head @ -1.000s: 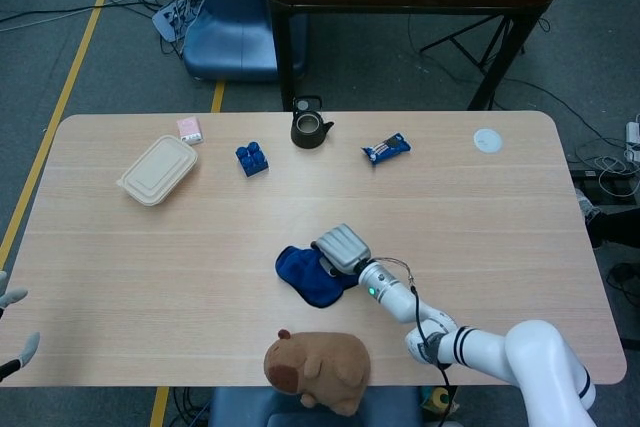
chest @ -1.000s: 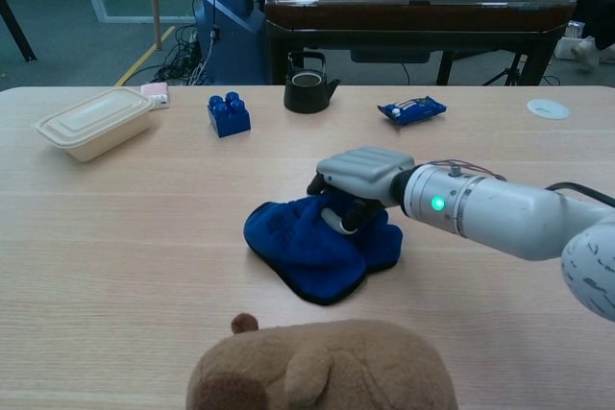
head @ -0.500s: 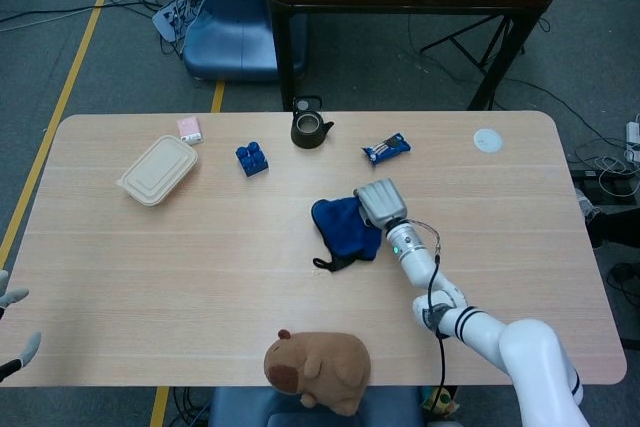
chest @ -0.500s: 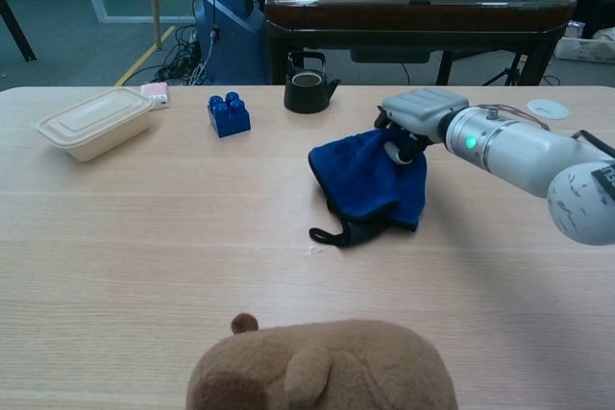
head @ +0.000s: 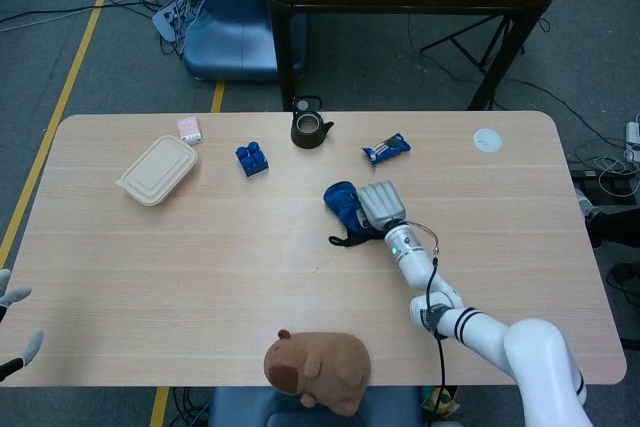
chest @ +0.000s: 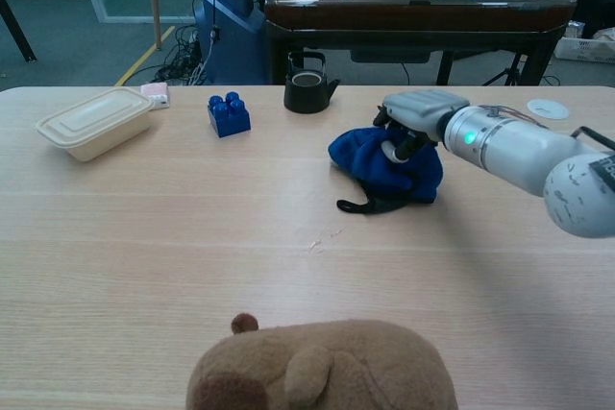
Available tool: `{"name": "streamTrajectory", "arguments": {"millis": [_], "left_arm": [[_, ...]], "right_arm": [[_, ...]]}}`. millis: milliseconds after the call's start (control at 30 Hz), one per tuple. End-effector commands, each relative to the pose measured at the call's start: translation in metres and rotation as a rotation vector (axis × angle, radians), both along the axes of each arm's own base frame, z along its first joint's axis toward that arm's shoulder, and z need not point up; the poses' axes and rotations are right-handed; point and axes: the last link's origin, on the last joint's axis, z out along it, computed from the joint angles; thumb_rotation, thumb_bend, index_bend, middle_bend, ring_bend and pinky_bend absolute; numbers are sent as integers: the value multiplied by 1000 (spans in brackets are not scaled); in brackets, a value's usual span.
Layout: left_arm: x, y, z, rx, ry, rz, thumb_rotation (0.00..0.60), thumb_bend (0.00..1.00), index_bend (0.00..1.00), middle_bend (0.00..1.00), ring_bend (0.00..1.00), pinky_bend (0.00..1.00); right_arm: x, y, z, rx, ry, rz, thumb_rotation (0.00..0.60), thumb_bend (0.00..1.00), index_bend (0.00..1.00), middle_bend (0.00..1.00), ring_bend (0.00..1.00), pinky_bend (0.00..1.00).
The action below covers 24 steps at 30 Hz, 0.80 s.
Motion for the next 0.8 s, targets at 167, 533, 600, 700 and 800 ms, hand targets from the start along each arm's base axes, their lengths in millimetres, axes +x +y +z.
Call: {"name": "streamTrajectory", "arguments": {"millis": [167,533,600,700,800], "left_arm": [[0,-1,1,3,1,5,600,279,259,86,63,58],[0,-1,0,1,0,4,600,279,259,86,63,58],[-1,-1,0,1,1,5,600,279,259,86,63,58],[-1,-3,1,4,0,9,600,279,259,86,63,58],[-2,-4,1,6,0,10,600,279,259,86,63,58]], "right_arm": [[14,34,-30,138,-5,76,600,661,651,645,569,708],[46,74,-46,280,-99,156,600,660,651,645,569,708],[52,81,-50,306,-115,167,600,659,651,645,569,708],[59,89,-54,336,-120,188,600,658,651,645,569,708],[59,91,-58,348,-101,201,600,658,651,646,569,708]]}}
